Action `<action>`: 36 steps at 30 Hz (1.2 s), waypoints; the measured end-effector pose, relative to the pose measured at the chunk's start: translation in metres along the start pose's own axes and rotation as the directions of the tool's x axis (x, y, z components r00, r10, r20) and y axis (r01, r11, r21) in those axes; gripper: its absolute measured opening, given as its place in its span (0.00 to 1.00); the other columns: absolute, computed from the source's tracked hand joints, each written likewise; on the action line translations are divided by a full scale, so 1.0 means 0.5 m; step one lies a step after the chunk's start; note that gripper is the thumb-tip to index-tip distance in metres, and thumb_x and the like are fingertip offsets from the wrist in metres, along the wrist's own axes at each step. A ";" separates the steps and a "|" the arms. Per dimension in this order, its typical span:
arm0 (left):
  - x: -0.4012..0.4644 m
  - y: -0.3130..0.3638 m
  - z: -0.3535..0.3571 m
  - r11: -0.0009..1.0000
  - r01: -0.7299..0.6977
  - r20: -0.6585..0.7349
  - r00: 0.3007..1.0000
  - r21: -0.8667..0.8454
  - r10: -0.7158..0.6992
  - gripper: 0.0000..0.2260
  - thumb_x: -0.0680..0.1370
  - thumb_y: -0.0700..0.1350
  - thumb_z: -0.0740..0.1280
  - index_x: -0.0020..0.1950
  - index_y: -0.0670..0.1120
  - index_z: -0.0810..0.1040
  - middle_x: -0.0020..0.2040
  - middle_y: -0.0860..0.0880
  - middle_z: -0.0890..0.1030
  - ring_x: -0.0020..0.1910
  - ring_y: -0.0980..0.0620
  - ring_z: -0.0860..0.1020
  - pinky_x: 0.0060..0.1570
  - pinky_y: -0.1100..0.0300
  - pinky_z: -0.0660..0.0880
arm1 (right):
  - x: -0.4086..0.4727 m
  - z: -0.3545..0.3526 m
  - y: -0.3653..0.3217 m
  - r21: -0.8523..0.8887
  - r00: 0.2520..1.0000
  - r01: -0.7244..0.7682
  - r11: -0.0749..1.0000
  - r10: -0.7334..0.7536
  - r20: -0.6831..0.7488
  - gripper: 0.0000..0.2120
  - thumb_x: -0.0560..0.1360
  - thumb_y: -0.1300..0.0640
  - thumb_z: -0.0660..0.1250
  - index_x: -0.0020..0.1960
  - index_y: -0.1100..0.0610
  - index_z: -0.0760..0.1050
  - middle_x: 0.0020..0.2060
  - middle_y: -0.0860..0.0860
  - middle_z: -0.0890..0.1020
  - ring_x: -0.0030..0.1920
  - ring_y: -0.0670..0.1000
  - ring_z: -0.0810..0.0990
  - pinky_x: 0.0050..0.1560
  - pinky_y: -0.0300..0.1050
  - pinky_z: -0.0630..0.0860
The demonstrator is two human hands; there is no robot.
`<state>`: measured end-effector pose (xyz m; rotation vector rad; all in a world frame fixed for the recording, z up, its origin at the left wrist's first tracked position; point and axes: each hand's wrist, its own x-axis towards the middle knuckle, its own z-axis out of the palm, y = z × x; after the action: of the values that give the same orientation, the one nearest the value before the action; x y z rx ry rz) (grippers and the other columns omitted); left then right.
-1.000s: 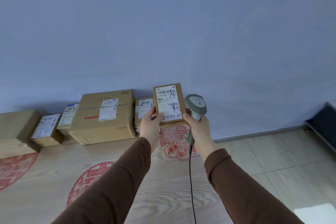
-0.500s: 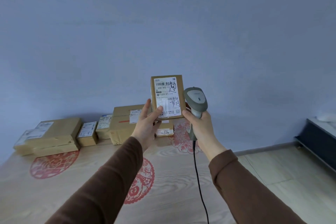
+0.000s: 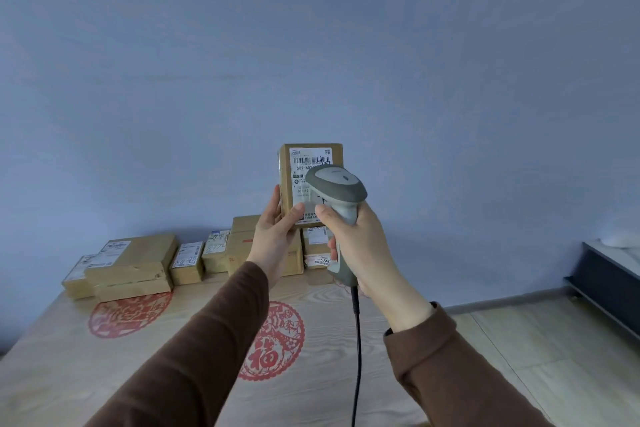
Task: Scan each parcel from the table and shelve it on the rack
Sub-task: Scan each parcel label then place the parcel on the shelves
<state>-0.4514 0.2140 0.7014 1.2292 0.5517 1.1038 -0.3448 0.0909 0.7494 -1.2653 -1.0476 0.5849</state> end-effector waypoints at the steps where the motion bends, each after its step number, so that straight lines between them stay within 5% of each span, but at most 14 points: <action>1: -0.004 0.000 0.000 1.000 0.001 -0.001 1.000 -0.004 -0.001 0.32 0.82 0.41 0.69 0.83 0.52 0.62 0.67 0.48 0.83 0.65 0.53 0.82 0.65 0.57 0.74 | -0.005 0.002 -0.003 -0.007 1.000 -0.005 1.000 0.005 0.005 0.12 0.79 0.50 0.71 0.60 0.51 0.76 0.28 0.38 0.79 0.28 0.46 0.76 0.31 0.47 0.77; 9: -0.023 0.007 0.000 1.000 -0.013 -0.008 1.000 -0.005 0.012 0.34 0.81 0.40 0.71 0.84 0.52 0.60 0.68 0.49 0.82 0.67 0.52 0.80 0.70 0.54 0.71 | -0.024 0.006 -0.018 -0.007 0.999 -0.009 1.000 0.008 -0.036 0.13 0.79 0.50 0.72 0.60 0.52 0.76 0.35 0.45 0.80 0.28 0.45 0.76 0.32 0.47 0.79; 20: -0.026 0.000 0.010 1.000 -0.015 -0.014 1.000 -0.024 0.015 0.34 0.81 0.40 0.71 0.84 0.53 0.60 0.66 0.53 0.83 0.64 0.56 0.82 0.61 0.60 0.74 | -0.026 0.000 -0.026 0.003 1.000 0.010 1.000 -0.010 -0.023 0.09 0.79 0.51 0.71 0.58 0.50 0.76 0.32 0.43 0.80 0.27 0.44 0.75 0.32 0.48 0.79; 27: -0.023 -0.011 0.003 1.000 -0.009 -0.014 1.000 -0.018 0.009 0.36 0.79 0.42 0.73 0.84 0.53 0.61 0.67 0.50 0.83 0.68 0.52 0.80 0.75 0.51 0.69 | -0.022 -0.004 -0.017 -0.017 0.999 0.027 0.999 -0.027 -0.018 0.08 0.79 0.49 0.71 0.56 0.47 0.76 0.29 0.40 0.80 0.27 0.44 0.75 0.31 0.48 0.79; 31: -0.028 -0.008 -0.011 1.000 -0.007 -0.024 1.000 -0.015 0.007 0.41 0.75 0.47 0.78 0.84 0.54 0.61 0.68 0.50 0.82 0.69 0.52 0.79 0.77 0.48 0.66 | -0.018 -0.005 -0.011 -0.005 0.999 0.018 1.000 -0.018 -0.028 0.09 0.79 0.49 0.71 0.57 0.50 0.76 0.36 0.45 0.82 0.27 0.44 0.75 0.30 0.46 0.78; 36: -0.054 0.025 -0.039 0.999 -0.046 -0.129 0.991 0.005 0.046 0.38 0.75 0.47 0.75 0.83 0.53 0.63 0.68 0.48 0.82 0.66 0.50 0.81 0.73 0.49 0.71 | -0.002 0.010 -0.001 0.057 1.000 -0.019 0.998 0.019 0.002 0.08 0.78 0.50 0.72 0.54 0.52 0.77 0.33 0.49 0.80 0.28 0.48 0.76 0.30 0.45 0.77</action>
<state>-0.4836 0.1985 0.7016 1.1824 0.6253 1.2283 -0.3498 0.0927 0.7493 -1.2263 -1.0141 0.6265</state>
